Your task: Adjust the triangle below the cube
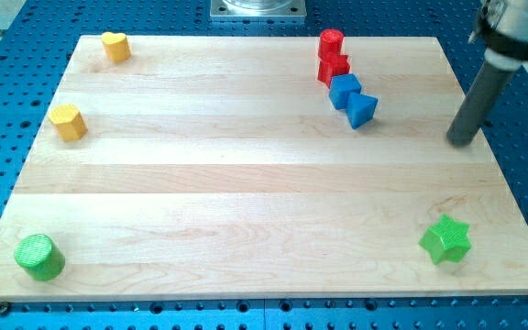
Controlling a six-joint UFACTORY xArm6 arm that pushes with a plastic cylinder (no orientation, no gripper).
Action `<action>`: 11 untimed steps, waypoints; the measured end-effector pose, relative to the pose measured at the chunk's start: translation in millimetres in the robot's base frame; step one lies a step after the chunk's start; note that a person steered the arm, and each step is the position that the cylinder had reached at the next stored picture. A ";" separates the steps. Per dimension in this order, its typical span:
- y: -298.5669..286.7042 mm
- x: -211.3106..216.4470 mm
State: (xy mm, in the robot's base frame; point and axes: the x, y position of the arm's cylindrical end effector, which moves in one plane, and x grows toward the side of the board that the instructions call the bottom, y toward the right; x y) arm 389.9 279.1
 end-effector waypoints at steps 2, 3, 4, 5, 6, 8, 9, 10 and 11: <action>-57.1 -43.6; -87.0 -21.9; -83.0 5.2; -60.7 5.7; -61.1 -6.3; -108.4 -10.1; -125.8 -1.8; -137.9 40.4; -156.8 69.4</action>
